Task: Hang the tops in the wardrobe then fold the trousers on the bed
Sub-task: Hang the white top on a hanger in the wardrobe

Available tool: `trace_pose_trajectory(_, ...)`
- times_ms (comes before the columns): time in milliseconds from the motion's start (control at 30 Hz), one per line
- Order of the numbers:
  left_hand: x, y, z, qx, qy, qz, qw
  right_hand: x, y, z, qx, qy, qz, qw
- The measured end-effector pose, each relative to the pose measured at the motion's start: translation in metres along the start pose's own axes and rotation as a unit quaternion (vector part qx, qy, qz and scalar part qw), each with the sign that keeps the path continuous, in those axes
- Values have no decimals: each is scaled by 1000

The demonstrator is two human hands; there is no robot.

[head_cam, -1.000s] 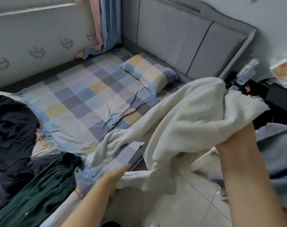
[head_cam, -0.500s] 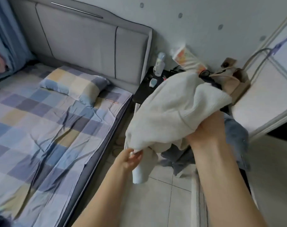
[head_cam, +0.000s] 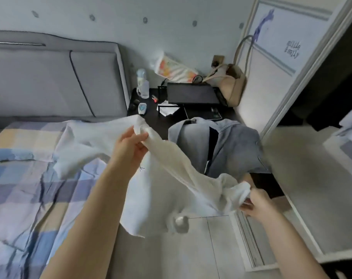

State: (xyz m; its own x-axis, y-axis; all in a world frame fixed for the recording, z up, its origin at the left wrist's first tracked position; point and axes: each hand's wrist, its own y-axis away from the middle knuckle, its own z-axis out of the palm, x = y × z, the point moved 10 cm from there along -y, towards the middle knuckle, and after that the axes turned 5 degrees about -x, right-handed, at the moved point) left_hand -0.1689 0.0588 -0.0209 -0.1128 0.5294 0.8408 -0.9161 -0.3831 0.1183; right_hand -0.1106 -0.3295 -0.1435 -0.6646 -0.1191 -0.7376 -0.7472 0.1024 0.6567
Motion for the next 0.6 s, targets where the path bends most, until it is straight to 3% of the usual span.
trace_pose_trajectory(100,11,8,33,-67,-80,-8,994,-24,18,2,34,121,-35,991)
trace_pose_trajectory(233,30,26,78,-164,-236,-6,958,-92,74,79,-94,121,-152,976)
trace_pose_trajectory(400,25,68,102,-296,-374,1,879,-103,120,177,-315,-15,5,949)
trace_pose_trajectory(500,7,84,93,-340,-403,-15,850,-101,131,192,-272,7,-2,962)
trace_pose_trajectory(600,-15,98,71,-438,-355,-130,816,-126,133,192,-238,-40,-77,967)
